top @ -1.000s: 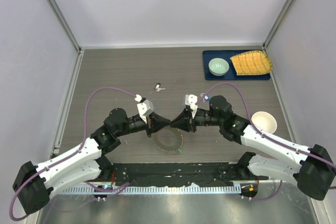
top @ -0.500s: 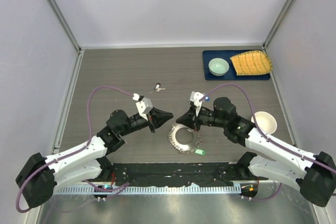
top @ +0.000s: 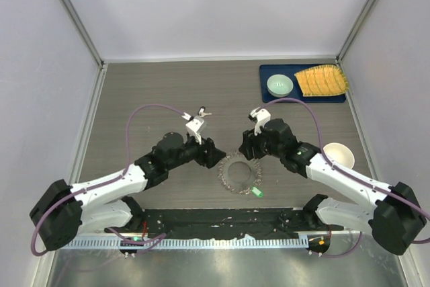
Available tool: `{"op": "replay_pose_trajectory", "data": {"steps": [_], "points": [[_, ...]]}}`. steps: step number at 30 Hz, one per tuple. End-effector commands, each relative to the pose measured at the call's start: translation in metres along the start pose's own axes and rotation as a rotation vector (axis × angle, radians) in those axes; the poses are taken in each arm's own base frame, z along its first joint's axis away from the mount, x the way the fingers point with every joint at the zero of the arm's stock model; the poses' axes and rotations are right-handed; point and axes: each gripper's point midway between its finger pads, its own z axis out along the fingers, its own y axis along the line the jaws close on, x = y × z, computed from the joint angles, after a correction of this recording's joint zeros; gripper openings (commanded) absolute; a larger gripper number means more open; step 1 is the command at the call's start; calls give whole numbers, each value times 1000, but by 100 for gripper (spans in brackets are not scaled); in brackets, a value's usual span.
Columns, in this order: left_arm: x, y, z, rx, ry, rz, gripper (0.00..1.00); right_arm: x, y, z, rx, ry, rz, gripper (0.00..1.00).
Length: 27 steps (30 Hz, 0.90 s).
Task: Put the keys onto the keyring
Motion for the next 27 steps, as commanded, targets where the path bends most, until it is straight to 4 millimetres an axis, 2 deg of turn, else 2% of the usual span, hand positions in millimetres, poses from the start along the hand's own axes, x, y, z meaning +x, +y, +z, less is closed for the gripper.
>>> {"op": "replay_pose_trajectory", "data": {"steps": [1, 4, 5, 8, 9, 10, 12, 13, 14, 15, 17, 19, 20, 22, 27], "points": [[43, 14, 10, -189, 196, -116, 69, 22, -38, -3, 232, 115, 166, 56], [58, 20, 15, -286, 271, -148, 71, 44, -44, -2, 271, 191, 214, 56], [71, 26, 18, -315, 312, -159, 71, 48, -44, -1, 274, 203, 226, 56], [70, 36, 26, -397, 308, -201, 68, 61, -49, 1, 310, 232, 268, 56], [76, 40, 23, -438, 343, -214, 67, 63, -50, 1, 318, 235, 286, 56], [65, 39, 29, -463, 319, -236, 66, 67, -52, 1, 332, 241, 292, 56], [69, 43, 33, -509, 342, -261, 64, 71, -56, 2, 356, 244, 311, 56], [60, 40, 40, -512, 319, -291, 62, 73, -59, 2, 369, 242, 312, 56], [59, 41, 42, -529, 317, -301, 59, 74, -60, 2, 376, 243, 314, 56], [66, 42, 44, -551, 340, -302, 52, 74, -61, 2, 382, 239, 311, 56], [59, 42, 52, -576, 322, -300, 49, 70, -64, 1, 394, 219, 307, 56], [70, 45, 53, -621, 358, -289, 47, 68, -66, 1, 399, 201, 311, 56], [65, 46, 57, -641, 345, -296, 45, 67, -67, 1, 403, 192, 313, 56], [79, 50, 56, -679, 399, -288, 41, 63, -67, 0, 402, 171, 318, 56], [86, 45, 64, -681, 420, -291, 35, 60, -71, 1, 407, 152, 306, 56]]}}
